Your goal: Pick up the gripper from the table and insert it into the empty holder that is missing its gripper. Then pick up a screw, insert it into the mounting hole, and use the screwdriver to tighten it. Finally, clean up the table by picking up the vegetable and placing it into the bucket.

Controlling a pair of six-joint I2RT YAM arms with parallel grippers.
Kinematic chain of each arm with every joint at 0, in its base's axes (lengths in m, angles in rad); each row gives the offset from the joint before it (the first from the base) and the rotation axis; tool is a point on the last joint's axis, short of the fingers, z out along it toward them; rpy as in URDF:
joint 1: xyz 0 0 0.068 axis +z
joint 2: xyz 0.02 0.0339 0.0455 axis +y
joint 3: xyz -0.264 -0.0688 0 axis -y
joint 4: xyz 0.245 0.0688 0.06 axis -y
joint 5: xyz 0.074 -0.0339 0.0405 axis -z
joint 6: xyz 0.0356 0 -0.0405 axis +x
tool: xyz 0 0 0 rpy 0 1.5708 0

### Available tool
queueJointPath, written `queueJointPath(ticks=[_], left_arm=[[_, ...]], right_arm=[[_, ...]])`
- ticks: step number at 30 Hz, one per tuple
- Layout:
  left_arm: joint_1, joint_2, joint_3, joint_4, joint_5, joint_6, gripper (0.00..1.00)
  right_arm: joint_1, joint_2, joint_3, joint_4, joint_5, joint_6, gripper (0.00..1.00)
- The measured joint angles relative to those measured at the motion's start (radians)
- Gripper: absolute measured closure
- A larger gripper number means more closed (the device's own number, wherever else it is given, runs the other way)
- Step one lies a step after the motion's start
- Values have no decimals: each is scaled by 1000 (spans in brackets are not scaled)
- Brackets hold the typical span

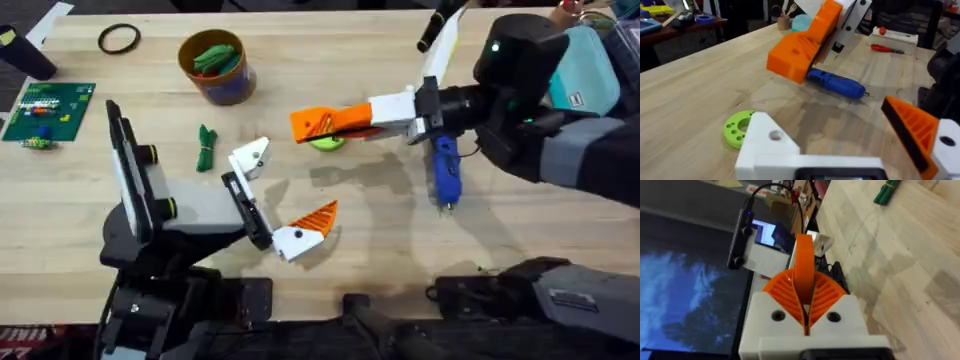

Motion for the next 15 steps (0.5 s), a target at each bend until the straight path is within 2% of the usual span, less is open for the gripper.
queueJointPath(ticks=[11, 15], left_arm=[[0, 0, 0, 0, 0, 0, 14], [0, 0, 0, 0, 0, 0, 14]], right_arm=[[-2, 195, -4, 254, -148, 175, 994], [0, 240, -4, 283, -189, 209, 994]])
